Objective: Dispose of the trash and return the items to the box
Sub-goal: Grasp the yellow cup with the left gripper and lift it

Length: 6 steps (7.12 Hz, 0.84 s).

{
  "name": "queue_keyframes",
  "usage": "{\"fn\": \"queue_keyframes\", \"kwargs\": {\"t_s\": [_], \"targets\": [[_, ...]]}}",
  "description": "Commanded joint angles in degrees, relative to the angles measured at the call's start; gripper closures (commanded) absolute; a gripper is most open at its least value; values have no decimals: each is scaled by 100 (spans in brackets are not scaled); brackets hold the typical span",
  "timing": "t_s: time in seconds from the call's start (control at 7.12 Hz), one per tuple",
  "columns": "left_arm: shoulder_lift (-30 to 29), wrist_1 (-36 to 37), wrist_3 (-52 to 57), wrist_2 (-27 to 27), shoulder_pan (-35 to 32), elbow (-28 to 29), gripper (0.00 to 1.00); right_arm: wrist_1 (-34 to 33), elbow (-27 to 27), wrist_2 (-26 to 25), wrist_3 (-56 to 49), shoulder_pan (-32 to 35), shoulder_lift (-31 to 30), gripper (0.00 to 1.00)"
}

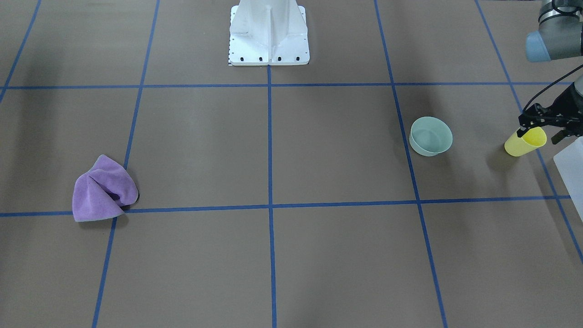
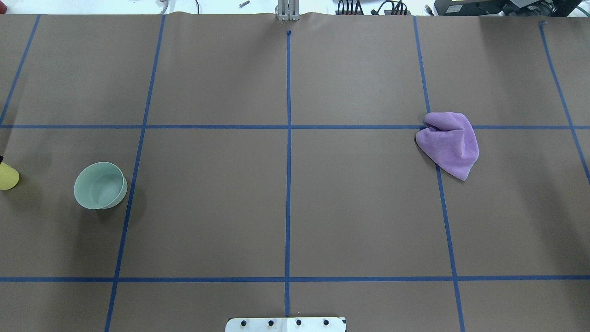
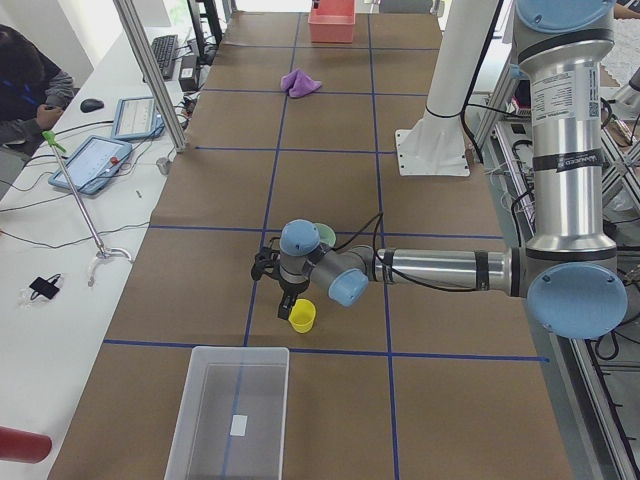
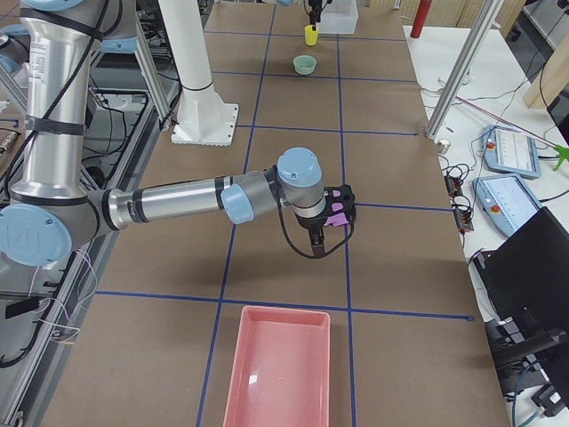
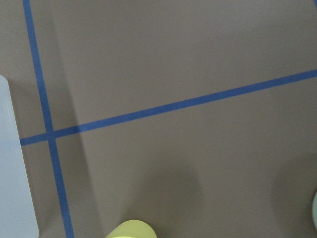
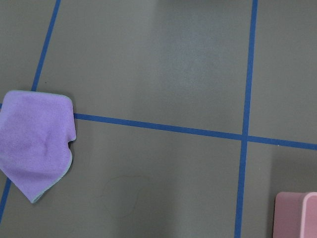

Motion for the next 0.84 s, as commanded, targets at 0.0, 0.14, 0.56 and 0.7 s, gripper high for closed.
{"fn": "queue_keyframes", "kwargs": {"t_s": [0.0,0.14,0.56,0.7], "targets": [[7,-139,-37,-71,83,69,2,0,-1,-28,-3,-6,-4,0],[7,-139,-37,-71,127,69,2,0,-1,-54,-3,-6,-4,0],[68,-279,-46,-97,382,69,3,0,-18,-107,6,-23,-13,0],[77,-314,-46,-98,409,69,31,0,-18,-115,6,-23,-13,0]]}}
